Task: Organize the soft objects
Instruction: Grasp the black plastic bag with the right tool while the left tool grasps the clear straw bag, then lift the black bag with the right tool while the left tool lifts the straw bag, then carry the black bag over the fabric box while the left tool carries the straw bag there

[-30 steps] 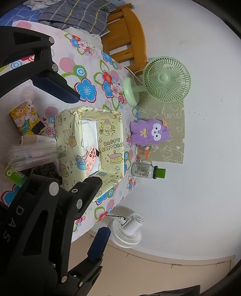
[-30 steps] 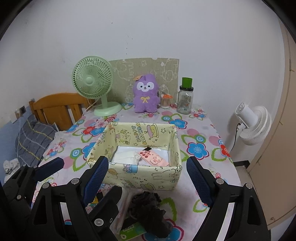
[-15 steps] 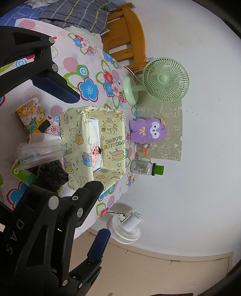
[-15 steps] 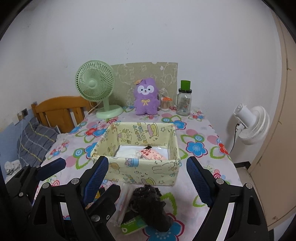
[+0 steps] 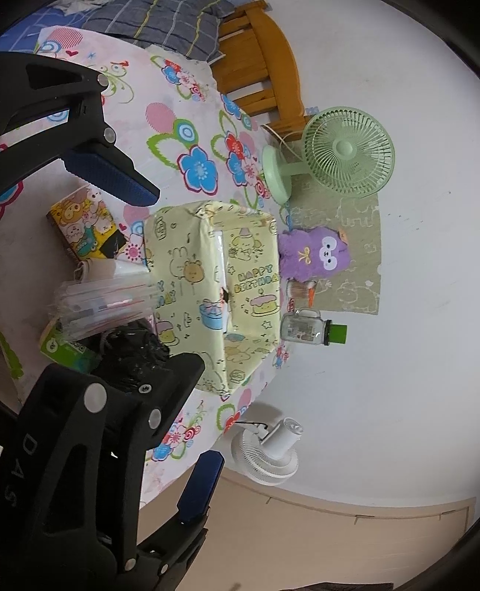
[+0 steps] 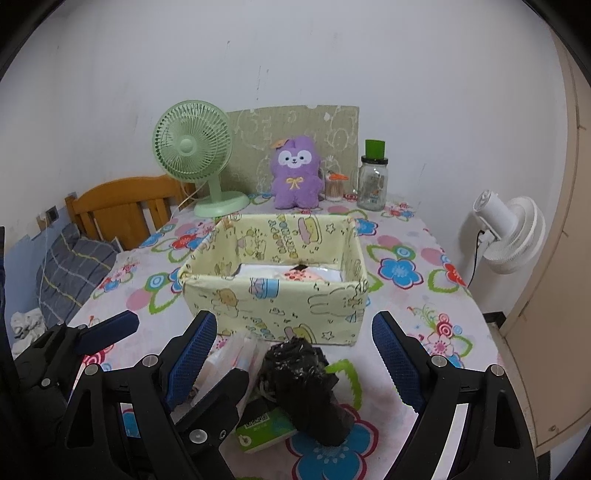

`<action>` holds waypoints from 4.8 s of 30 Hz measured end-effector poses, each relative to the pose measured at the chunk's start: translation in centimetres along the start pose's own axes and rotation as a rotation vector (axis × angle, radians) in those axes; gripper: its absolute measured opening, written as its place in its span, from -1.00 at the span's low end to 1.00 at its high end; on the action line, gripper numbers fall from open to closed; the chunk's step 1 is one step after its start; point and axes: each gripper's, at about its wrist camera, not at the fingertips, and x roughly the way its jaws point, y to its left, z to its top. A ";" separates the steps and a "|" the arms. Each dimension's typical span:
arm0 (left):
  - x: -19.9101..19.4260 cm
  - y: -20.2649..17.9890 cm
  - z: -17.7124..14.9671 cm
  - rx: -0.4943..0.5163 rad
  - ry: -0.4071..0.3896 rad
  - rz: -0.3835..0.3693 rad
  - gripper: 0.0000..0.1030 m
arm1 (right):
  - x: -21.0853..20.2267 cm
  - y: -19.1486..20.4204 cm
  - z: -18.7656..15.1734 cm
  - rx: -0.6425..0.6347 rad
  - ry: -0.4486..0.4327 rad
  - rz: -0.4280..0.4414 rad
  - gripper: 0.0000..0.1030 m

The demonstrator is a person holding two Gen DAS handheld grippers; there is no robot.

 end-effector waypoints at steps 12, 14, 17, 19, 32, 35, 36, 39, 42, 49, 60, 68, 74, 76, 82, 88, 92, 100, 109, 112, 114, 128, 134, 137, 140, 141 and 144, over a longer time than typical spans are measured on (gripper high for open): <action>1.4 -0.1 -2.2 0.012 0.031 -0.021 0.94 | 1.8 -0.3 -2.5 0.006 0.060 0.015 0.71; 1.7 -0.1 -2.5 0.012 0.039 -0.019 0.94 | 2.3 -0.4 -2.8 0.013 0.073 0.015 0.71; 2.3 0.1 -2.7 0.005 0.049 -0.012 0.94 | 2.9 -0.6 -3.0 0.018 0.088 0.015 0.71; 2.6 0.1 -2.8 0.002 0.060 -0.008 0.93 | 3.4 -0.7 -3.2 0.018 0.102 0.013 0.71; 5.2 0.4 -3.5 -0.005 0.131 0.010 0.83 | 6.5 -1.6 -4.0 0.049 0.183 0.035 0.53; 5.6 0.3 -3.6 0.001 0.141 0.017 0.83 | 7.0 -1.6 -4.2 0.052 0.196 0.044 0.48; 5.7 0.3 -3.6 0.002 0.145 0.018 0.83 | 7.1 -1.6 -4.2 0.055 0.199 0.045 0.48; 6.1 0.2 -3.6 0.006 0.157 0.027 0.83 | 7.7 -2.0 -4.3 0.074 0.216 0.060 0.47; 6.4 -0.1 -3.5 0.019 0.167 0.033 0.83 | 8.1 -2.1 -4.5 0.083 0.230 0.083 0.31; 7.0 -0.5 -3.5 0.033 0.184 0.036 0.83 | 8.3 -2.2 -4.7 0.093 0.241 0.122 -0.08; 7.4 -0.8 -2.9 0.031 0.182 0.065 0.61 | 7.6 -3.4 -4.3 0.116 0.220 0.094 -0.16; 7.9 -0.6 -2.9 0.021 0.191 0.059 0.15 | 7.8 -4.0 -4.2 0.128 0.224 0.074 -0.16; 7.9 -0.5 -2.9 0.020 0.191 0.047 -0.15 | 8.0 -3.6 -4.2 0.120 0.229 0.070 -0.16; 7.9 -0.4 -3.0 0.017 0.189 0.042 -0.25 | 8.0 -3.4 -4.2 0.117 0.230 0.068 -0.15; 7.5 0.1 -2.9 -0.002 0.181 0.037 -0.42 | 7.8 -2.9 -4.1 0.110 0.225 0.063 -0.15; 6.8 0.2 -2.7 -0.010 0.162 0.030 -0.47 | 7.2 -2.5 -3.7 0.100 0.210 0.057 -0.15; 6.0 0.1 -2.5 -0.013 0.140 0.024 -0.48 | 6.6 -2.3 -3.4 0.098 0.195 0.053 -0.15; 5.2 -0.1 -2.1 -0.015 0.116 0.016 -0.60 | 5.9 -2.1 -3.0 0.095 0.173 0.055 -0.15; 4.3 -0.5 -1.9 -0.010 0.096 0.015 -0.67 | 4.9 -1.9 -2.7 0.092 0.155 0.054 -0.15; 4.0 -0.5 -1.7 -0.010 0.088 0.014 -0.67 | 4.6 -1.8 -2.4 0.090 0.146 0.052 -0.15; 3.7 -0.5 -1.5 -0.010 0.081 0.015 -0.67 | 4.3 -1.7 -2.2 0.087 0.140 0.050 -0.15; 1.6 -0.7 0.4 -0.004 0.030 0.017 -0.67 | 2.2 -1.2 0.0 0.067 0.091 0.039 -0.15; 0.8 -0.8 1.1 0.002 0.014 0.018 -0.67 | 1.3 -1.0 0.9 0.059 0.071 0.035 -0.15; 0.4 -0.9 1.6 0.005 0.003 0.022 -0.67 | 0.9 -1.0 1.5 0.057 0.062 0.033 -0.15; 0.1 -1.1 2.1 0.011 -0.007 0.020 -0.67 | 0.6 -0.8 2.1 0.051 0.052 0.038 -0.15; 0.0 -1.2 2.3 0.013 -0.009 0.019 -0.67 | 0.5 -0.8 2.2 0.048 0.049 0.040 -0.15; -0.2 -1.4 2.8 0.017 -0.020 0.014 -0.67 | 0.3 -0.7 2.9 0.045 0.038 0.043 -0.15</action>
